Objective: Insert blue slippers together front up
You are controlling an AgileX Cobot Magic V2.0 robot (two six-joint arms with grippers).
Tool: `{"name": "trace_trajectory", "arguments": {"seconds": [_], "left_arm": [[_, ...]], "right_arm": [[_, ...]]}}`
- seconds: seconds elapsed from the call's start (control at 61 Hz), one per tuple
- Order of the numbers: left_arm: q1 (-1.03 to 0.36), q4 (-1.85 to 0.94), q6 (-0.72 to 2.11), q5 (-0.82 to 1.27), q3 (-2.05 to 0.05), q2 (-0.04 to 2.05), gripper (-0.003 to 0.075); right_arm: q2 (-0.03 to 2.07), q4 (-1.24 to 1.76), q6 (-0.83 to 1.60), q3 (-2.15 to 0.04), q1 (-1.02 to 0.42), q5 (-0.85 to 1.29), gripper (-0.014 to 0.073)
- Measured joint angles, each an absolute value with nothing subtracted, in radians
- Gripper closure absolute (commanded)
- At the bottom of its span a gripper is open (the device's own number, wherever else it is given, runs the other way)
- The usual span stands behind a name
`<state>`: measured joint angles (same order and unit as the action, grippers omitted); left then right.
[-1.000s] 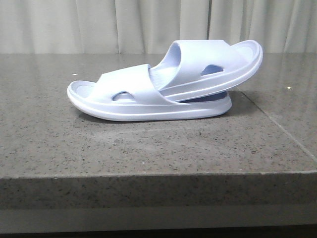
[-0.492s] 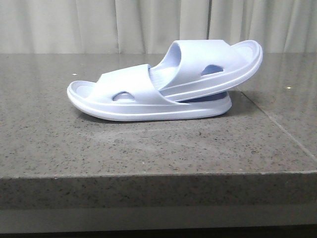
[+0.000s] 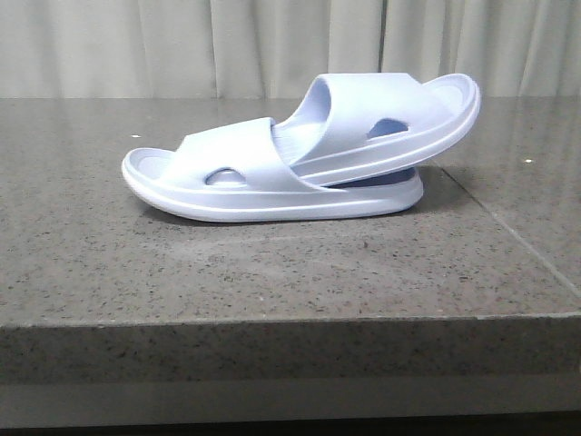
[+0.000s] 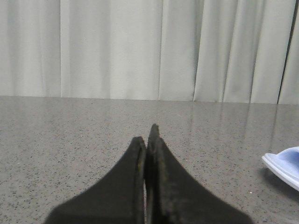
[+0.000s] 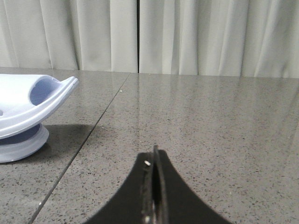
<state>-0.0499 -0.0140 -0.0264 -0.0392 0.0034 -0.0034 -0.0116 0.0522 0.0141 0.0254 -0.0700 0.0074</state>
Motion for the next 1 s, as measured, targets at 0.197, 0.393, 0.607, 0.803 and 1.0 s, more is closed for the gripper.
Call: {"name": "trace_trajectory", "arguments": {"seconds": [0.197, 0.393, 0.607, 0.803, 1.0], "left_arm": [[-0.05, -0.014, -0.026, -0.039, 0.003, -0.003, 0.0741], [-0.05, -0.014, -0.026, -0.039, 0.003, -0.003, 0.0741], [-0.05, -0.014, -0.026, -0.039, 0.003, -0.003, 0.0741], [-0.05, -0.014, -0.026, -0.039, 0.003, -0.003, 0.0741], [-0.05, -0.014, -0.026, -0.039, 0.003, -0.003, 0.0741]], "right_arm": [[-0.012, 0.052, 0.014, 0.025, -0.064, 0.007, 0.0712], [-0.012, 0.052, 0.014, 0.025, -0.02, 0.007, 0.0712], [-0.012, 0.052, 0.014, 0.025, -0.014, 0.007, 0.0712], [-0.012, 0.052, 0.014, 0.025, -0.012, 0.007, 0.0712], [-0.012, 0.052, 0.014, 0.025, -0.012, 0.007, 0.0712]]}}
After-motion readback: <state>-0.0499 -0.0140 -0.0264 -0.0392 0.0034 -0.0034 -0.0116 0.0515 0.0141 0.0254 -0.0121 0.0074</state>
